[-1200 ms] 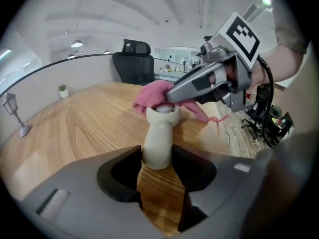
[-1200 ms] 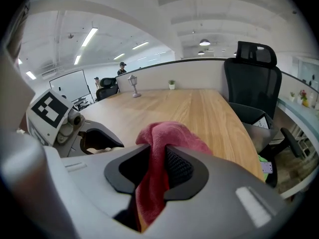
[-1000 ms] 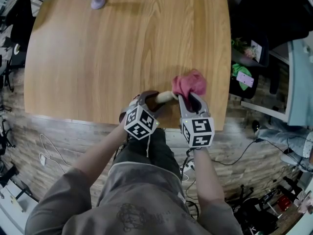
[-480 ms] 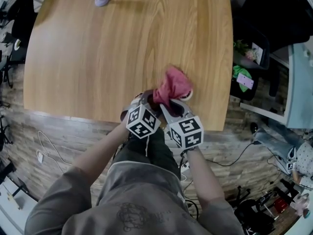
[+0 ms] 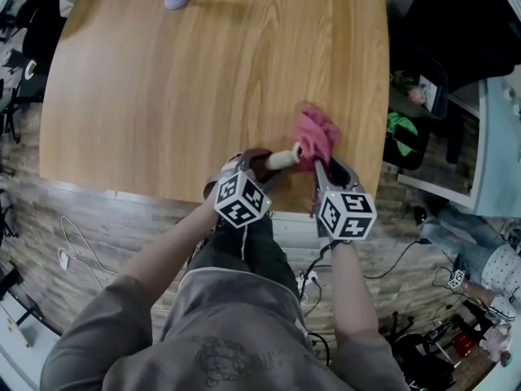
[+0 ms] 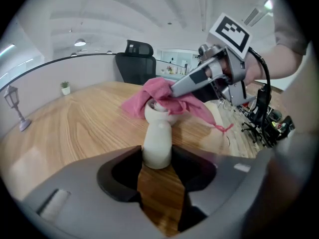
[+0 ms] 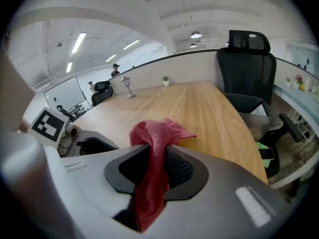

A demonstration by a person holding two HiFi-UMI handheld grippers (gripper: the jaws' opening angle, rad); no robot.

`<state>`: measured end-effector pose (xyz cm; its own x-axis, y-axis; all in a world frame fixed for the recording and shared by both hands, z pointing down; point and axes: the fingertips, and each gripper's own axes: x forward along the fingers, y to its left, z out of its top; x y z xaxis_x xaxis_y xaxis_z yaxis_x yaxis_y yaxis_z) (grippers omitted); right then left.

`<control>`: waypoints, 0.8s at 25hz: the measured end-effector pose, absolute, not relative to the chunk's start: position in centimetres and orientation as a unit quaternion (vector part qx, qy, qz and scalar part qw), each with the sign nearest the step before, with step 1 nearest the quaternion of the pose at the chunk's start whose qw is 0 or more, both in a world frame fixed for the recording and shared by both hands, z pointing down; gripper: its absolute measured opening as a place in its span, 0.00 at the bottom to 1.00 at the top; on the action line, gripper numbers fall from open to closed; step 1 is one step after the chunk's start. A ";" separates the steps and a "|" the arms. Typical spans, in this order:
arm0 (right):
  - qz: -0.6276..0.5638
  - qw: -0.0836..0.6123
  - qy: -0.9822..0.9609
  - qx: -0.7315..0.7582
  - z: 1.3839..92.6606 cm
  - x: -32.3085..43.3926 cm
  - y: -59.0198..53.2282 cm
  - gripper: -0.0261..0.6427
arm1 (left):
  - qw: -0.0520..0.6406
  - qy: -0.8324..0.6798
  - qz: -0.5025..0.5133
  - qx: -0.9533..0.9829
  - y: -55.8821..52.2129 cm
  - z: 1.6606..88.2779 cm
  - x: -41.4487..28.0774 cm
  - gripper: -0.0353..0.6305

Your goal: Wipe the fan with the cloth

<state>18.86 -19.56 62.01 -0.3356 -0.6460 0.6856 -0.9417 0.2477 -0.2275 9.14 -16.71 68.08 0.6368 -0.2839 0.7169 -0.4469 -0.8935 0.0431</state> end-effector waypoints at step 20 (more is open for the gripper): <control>0.269 0.265 -0.845 0.379 63.0 8.2 -17.1 0.18 | 0.110 -0.202 0.374 0.898 -16.8 68.1 9.0 0.34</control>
